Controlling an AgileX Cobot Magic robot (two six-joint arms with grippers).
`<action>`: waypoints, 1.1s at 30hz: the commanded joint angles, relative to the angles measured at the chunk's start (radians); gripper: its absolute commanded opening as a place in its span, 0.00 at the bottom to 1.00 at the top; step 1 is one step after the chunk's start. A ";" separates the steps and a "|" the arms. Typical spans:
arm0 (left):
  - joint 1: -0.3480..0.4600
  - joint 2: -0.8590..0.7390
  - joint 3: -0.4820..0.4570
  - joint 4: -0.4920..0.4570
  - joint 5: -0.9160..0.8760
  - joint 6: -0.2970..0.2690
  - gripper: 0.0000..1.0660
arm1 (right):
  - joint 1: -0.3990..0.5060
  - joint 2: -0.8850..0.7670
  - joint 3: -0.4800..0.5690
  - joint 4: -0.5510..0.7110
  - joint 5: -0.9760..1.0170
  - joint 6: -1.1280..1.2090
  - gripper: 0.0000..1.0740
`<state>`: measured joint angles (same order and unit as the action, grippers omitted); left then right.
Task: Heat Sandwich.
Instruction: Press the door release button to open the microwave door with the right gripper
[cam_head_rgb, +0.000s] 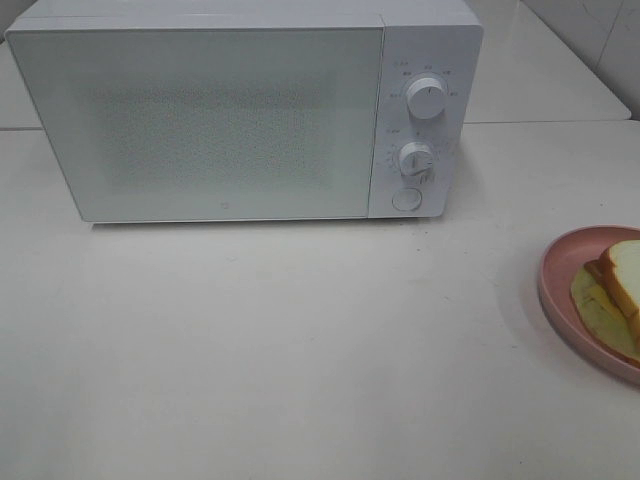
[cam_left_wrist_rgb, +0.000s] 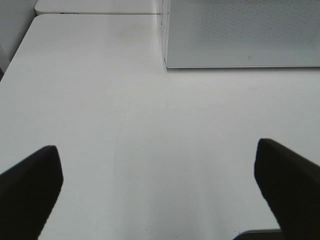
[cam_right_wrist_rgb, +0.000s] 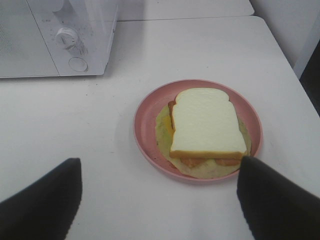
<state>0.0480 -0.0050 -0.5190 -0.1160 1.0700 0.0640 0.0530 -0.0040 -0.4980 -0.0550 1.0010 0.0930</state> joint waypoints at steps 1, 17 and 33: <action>-0.004 -0.023 0.002 -0.001 0.002 -0.002 0.94 | -0.005 -0.002 -0.022 -0.003 -0.011 0.002 0.75; -0.004 -0.023 0.002 -0.001 0.002 -0.002 0.94 | -0.005 0.284 -0.042 -0.005 -0.159 0.005 0.73; -0.004 -0.023 0.002 -0.001 0.002 -0.002 0.94 | -0.005 0.569 -0.041 -0.005 -0.411 0.005 0.71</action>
<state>0.0480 -0.0050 -0.5190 -0.1160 1.0700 0.0640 0.0530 0.5240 -0.5320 -0.0550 0.6380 0.0930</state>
